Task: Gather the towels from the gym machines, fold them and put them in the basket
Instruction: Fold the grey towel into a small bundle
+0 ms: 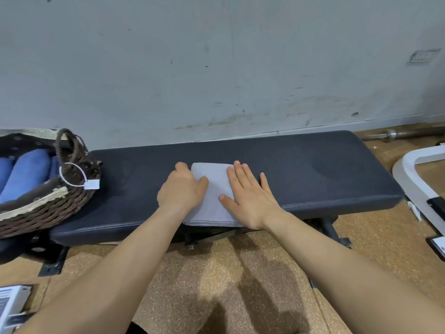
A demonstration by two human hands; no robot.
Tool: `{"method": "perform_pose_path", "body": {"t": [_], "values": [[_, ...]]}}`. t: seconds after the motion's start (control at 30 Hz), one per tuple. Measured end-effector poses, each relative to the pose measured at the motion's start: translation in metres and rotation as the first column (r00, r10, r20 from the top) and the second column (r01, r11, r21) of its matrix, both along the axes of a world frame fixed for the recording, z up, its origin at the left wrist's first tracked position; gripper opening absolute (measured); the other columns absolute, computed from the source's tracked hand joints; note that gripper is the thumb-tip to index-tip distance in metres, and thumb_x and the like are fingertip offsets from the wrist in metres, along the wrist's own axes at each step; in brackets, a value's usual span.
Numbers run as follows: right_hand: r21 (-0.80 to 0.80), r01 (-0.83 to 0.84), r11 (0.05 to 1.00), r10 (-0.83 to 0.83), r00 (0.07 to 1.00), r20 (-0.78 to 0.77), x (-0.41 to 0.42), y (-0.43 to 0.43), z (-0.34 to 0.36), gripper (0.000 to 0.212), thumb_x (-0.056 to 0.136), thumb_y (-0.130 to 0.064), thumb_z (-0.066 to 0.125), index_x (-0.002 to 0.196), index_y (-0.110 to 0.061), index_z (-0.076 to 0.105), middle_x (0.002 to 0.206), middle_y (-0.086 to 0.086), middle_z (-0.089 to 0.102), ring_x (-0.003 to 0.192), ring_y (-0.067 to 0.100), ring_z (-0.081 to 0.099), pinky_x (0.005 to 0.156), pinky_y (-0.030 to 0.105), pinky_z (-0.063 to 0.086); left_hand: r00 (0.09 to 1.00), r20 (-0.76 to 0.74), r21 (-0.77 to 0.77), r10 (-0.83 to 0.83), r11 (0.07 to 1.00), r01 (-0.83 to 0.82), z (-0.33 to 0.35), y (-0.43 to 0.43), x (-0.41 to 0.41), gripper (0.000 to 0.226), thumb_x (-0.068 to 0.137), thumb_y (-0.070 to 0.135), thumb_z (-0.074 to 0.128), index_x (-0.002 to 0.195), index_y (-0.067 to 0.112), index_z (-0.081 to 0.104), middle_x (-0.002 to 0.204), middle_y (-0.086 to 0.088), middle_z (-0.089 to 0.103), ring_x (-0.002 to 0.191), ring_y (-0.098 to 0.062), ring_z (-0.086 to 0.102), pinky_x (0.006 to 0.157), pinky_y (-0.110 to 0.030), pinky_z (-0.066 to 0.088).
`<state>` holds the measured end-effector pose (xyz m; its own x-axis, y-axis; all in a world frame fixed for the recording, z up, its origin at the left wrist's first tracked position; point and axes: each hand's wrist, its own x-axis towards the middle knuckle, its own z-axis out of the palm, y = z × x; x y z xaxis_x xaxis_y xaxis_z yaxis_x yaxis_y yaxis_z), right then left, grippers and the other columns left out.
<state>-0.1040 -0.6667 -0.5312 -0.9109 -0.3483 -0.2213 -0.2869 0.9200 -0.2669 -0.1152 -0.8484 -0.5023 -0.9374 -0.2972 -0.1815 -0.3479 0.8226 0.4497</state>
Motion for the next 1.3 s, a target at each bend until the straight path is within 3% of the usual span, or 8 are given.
{"method": "perform_pose_path", "body": {"t": [0.13, 0.27, 0.4, 0.57, 0.77, 0.93, 1.1, 1.3], "values": [[-0.029, -0.034, 0.999, 0.033, 0.998, -0.052, -0.001, -0.004, 0.014, 0.077, 0.098, -0.061, 0.033, 0.159, -0.021, 0.009, 0.167, 0.002, -0.014, 0.153, 0.020, -0.017, 0.123, 0.053, -0.005, 0.995, 0.088, 0.194, 0.040, 0.979, -0.057, 0.001, -0.019, -0.003, 0.052, 0.082, 0.050, 0.070, 0.097, 0.002, 0.058, 0.093, -0.005, 0.068, 0.081, -0.025, 0.064, 0.062, -0.035, 0.049], [-0.152, -0.180, 0.972, 0.165, 0.981, -0.105, -0.003, 0.000, 0.028, 0.059, 0.085, -0.062, 0.060, 0.135, -0.033, 0.048, 0.165, -0.005, 0.016, 0.154, 0.019, 0.002, 0.123, 0.048, 0.008, 0.997, 0.021, 0.349, 0.078, 0.934, -0.080, 0.006, -0.024, 0.000, 0.039, 0.078, 0.035, 0.078, 0.086, -0.003, 0.071, 0.085, -0.012, 0.073, 0.079, -0.028, 0.069, 0.064, -0.035, 0.051], [-0.118, -0.226, 0.967, 0.217, 0.972, -0.091, 0.000, 0.000, 0.027, 0.059, 0.079, -0.066, 0.065, 0.129, -0.038, 0.050, 0.163, -0.011, 0.020, 0.153, 0.016, 0.005, 0.123, 0.046, 0.005, 0.992, 0.079, 0.533, 0.094, 0.837, -0.122, 0.010, -0.027, 0.000, 0.025, 0.077, 0.027, 0.082, 0.085, 0.004, 0.075, 0.086, -0.008, 0.075, 0.083, -0.024, 0.071, 0.081, -0.044, 0.060], [-0.120, -0.256, 0.959, 0.245, 0.964, -0.098, -0.004, 0.000, 0.028, 0.060, 0.075, -0.068, 0.068, 0.125, -0.039, 0.052, 0.163, -0.014, 0.020, 0.153, 0.016, 0.002, 0.124, 0.045, 0.003, 0.983, 0.182, 0.598, 0.006, 0.793, -0.115, 0.017, -0.034, -0.001, 0.025, 0.076, 0.021, 0.085, 0.092, 0.005, 0.074, 0.093, -0.006, 0.075, 0.086, -0.021, 0.072, 0.082, -0.037, 0.060], [-0.098, -0.295, 0.951, 0.280, 0.950, -0.140, -0.013, -0.010, 0.027, 0.059, 0.075, -0.070, 0.066, 0.122, -0.037, 0.053, 0.163, -0.014, 0.021, 0.153, 0.017, 0.003, 0.124, 0.045, 0.004, 0.996, 0.089, 0.605, 0.012, 0.793, -0.063, 0.011, -0.040, -0.004, 0.017, 0.085, 0.019, 0.076, 0.099, 0.017, 0.067, 0.096, -0.002, 0.072, 0.088, -0.020, 0.070, 0.073, -0.039, 0.060], [-0.120, -0.273, 0.955, 0.258, 0.958, -0.123, -0.019, -0.020, 0.022, 0.060, 0.076, -0.071, 0.066, 0.121, -0.035, 0.051, 0.163, -0.011, 0.020, 0.153, 0.016, 0.005, 0.124, 0.044, 0.005, 1.000, -0.027, 0.507, -0.008, 0.862, 0.020, 0.007, -0.042, -0.006, 0.039, 0.087, 0.029, 0.073, 0.123, 0.026, 0.058, 0.110, 0.003, 0.065, 0.097, -0.017, 0.064, 0.069, -0.030, 0.053], [-0.150, -0.243, 0.958, 0.232, 0.969, -0.087, -0.018, -0.026, 0.018, 0.059, 0.077, -0.072, 0.064, 0.122, -0.038, 0.048, 0.164, -0.012, 0.016, 0.152, 0.014, 0.005, 0.123, 0.045, 0.005, 0.989, 0.098, 0.563, -0.109, 0.826, 0.036, 0.016, -0.046, -0.005, 0.061, 0.080, 0.030, 0.079, 0.130, 0.036, 0.045, 0.115, 0.011, 0.059, 0.098, -0.012, 0.061, 0.067, -0.031, 0.054], [-0.182, -0.119, 0.976, 0.098, 0.988, -0.121, -0.006, -0.044, 0.005, 0.063, 0.078, -0.078, 0.055, 0.126, -0.038, 0.046, 0.165, -0.009, 0.015, 0.153, 0.016, 0.003, 0.124, 0.048, 0.003, 0.989, 0.100, 0.420, -0.111, 0.906, 0.059, 0.012, -0.047, -0.008, 0.102, 0.070, 0.029, 0.084, 0.153, 0.021, 0.025, 0.140, 0.000, 0.050, 0.117, -0.022, 0.053, 0.087, -0.032, 0.046]]}}
